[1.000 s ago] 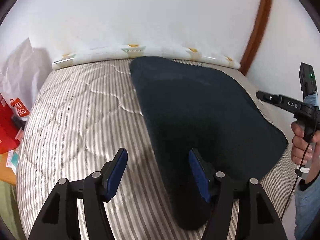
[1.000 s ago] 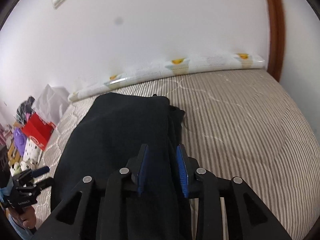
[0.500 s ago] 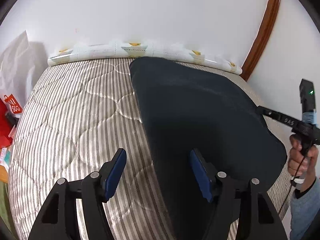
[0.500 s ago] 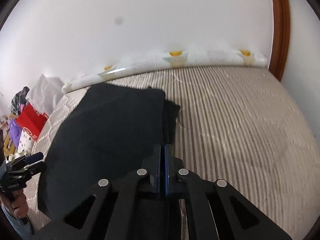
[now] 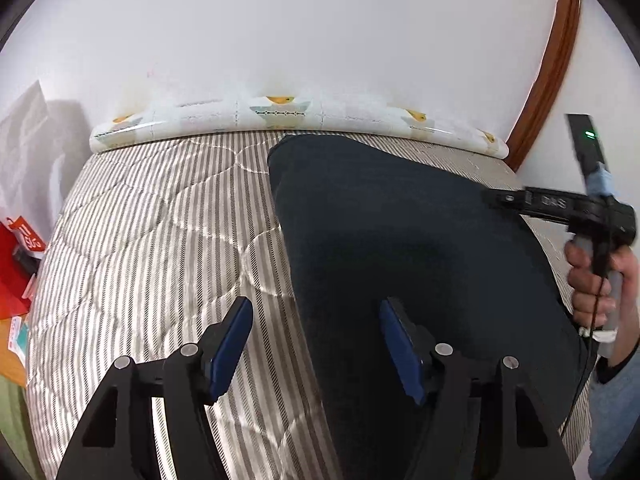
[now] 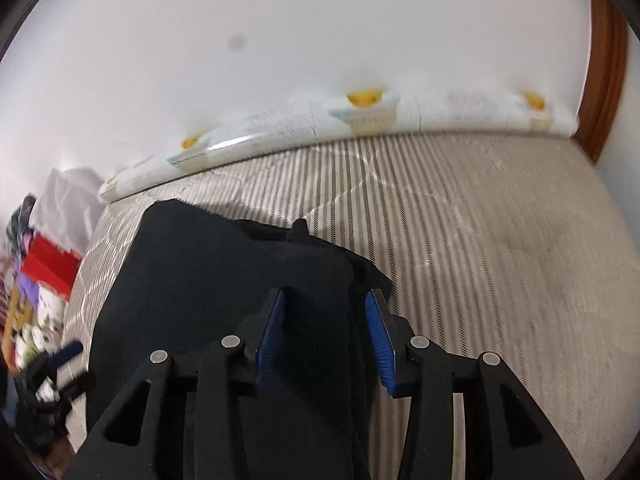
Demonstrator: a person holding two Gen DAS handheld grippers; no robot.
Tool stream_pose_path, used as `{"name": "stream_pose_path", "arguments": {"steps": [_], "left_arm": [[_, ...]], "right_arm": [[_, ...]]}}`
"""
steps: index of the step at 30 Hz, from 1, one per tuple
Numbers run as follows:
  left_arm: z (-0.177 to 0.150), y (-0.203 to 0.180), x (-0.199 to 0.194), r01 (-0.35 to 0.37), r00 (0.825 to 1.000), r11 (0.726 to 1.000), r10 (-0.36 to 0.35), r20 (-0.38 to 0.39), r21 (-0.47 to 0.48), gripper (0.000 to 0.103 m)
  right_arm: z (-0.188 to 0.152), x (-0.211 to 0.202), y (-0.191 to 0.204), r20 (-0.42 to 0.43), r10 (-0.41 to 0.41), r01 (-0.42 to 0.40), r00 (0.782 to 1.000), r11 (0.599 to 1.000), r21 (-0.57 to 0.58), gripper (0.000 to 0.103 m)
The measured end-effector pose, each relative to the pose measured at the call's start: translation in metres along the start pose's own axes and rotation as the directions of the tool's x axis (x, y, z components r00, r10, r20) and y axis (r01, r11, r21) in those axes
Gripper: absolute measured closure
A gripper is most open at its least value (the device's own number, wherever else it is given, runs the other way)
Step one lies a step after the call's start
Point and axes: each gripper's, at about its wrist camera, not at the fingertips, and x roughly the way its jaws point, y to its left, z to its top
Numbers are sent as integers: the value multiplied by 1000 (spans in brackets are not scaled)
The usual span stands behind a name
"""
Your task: Fold small clothes
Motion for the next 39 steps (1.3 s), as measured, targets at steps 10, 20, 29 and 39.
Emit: {"name": "stream_pose_path", "arguments": {"steps": [10, 20, 29, 39], "left_arm": [[2, 6, 12, 40, 999, 999, -40, -12, -19, 35], [-9, 2, -3, 18, 1000, 1000, -18, -1, 12, 36], [-16, -7, -11, -44, 999, 998, 44, 16, 33, 36], [-22, -11, -21, -77, 997, 996, 76, 22, 44, 36]], "right_arm": [[4, -4, -9, 130, 35, -28, 991, 998, -56, 100], [-28, -46, -22, 82, 58, -55, 995, 998, -30, 69], [-60, -40, -22, 41, 144, -142, 989, 988, -61, 97], [-73, -72, -20, 117, 73, -67, 990, 996, -57, 96]]}}
